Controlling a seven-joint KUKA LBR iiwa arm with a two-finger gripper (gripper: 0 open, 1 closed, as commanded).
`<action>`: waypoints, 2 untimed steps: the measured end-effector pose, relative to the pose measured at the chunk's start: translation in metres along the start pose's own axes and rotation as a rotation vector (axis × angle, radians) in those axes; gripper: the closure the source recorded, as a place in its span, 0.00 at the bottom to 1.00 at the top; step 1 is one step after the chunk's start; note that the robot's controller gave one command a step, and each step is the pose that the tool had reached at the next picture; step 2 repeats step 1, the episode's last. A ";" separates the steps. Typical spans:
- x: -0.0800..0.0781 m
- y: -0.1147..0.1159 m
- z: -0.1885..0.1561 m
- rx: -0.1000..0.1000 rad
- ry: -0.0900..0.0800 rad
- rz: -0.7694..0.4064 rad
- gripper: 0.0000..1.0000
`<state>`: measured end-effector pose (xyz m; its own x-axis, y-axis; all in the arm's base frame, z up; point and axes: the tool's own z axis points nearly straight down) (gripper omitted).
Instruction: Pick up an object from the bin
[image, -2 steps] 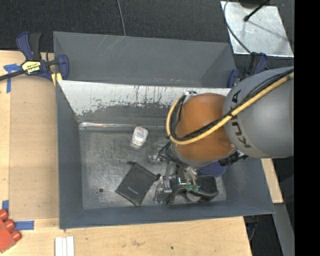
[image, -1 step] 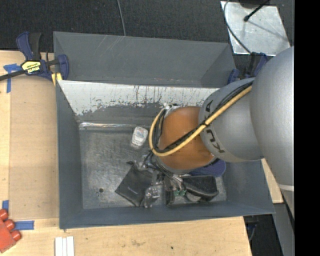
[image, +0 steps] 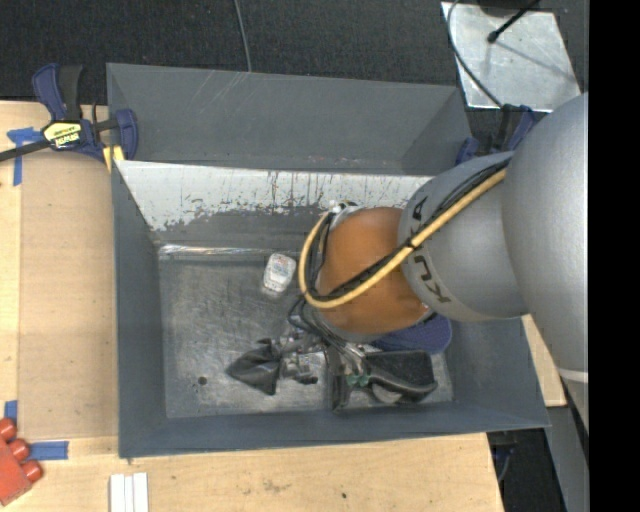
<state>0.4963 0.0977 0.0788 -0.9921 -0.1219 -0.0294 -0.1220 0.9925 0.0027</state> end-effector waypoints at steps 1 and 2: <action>-0.086 -0.043 -0.182 0.003 0.015 -0.068 1.00; -0.086 -0.043 -0.182 0.003 0.015 -0.068 1.00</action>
Offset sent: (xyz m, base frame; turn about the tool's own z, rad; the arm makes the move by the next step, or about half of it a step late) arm 0.0820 -0.0323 0.1787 -0.0710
